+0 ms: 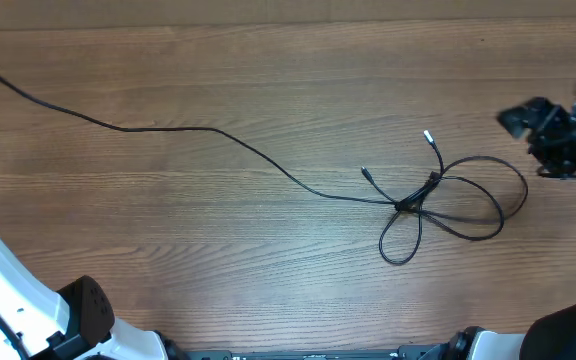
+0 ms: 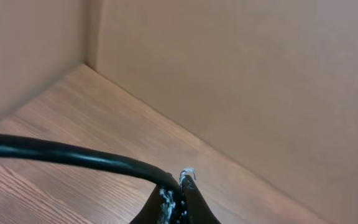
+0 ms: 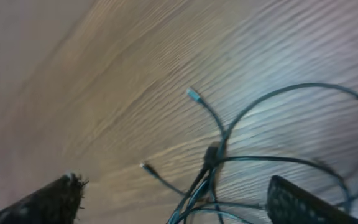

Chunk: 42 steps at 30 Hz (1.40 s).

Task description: Untangle cables

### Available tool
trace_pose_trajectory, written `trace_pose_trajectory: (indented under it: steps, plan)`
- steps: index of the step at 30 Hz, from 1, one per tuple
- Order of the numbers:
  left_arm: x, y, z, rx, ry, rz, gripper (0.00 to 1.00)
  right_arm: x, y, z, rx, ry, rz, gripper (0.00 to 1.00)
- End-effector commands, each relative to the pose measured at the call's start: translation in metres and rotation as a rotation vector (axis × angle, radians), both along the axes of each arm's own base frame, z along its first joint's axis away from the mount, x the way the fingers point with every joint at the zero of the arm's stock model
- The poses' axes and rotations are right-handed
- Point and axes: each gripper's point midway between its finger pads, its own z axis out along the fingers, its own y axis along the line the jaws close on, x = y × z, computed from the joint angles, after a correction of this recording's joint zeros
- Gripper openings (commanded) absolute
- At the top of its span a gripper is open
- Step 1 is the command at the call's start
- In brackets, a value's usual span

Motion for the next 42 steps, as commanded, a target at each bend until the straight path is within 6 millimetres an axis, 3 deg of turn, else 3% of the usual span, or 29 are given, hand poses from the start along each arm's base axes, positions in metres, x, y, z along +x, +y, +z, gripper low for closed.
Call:
trace_pose_trajectory:
  steps: [1, 8, 12, 19, 23, 33, 37, 42]
  plan:
    - [0.007, -0.02, -0.005, 0.011, 0.017, -0.094, 0.04, 0.004, 0.033, 0.011, -0.027, -0.03, 0.146, 0.95]
    - [0.012, -0.038, -0.007, 0.008, 0.026, -0.144, 0.04, -0.035, 0.11, -0.008, 0.035, 0.16, 0.341, 0.92]
    - [0.015, -0.052, -0.01, 0.016, 0.04, -0.185, 0.04, -0.055, 0.143, -0.021, -0.008, 0.24, 0.455, 0.91]
    - [0.016, -0.058, -0.011, 0.019, 0.047, -0.202, 0.04, -0.067, 0.193, -0.053, -0.157, 0.179, 0.784, 1.0]
    - [0.016, -0.058, -0.011, 0.019, 0.048, -0.202, 0.04, -0.063, 0.21, -0.078, -0.183, 0.141, 0.833, 1.0]
    - [0.016, -0.058, -0.012, 0.016, 0.051, -0.203, 0.04, -0.068, 0.211, -0.144, -0.167, 0.266, 0.904, 0.99]
    - [0.015, -0.058, -0.013, 0.014, 0.055, -0.203, 0.04, -0.082, 0.236, -0.157, -0.037, 0.274, 1.034, 0.99]
    - [0.016, -0.059, -0.014, 0.011, 0.057, -0.207, 0.04, -0.094, 0.243, -0.175, -0.077, 0.33, 1.1, 0.93]
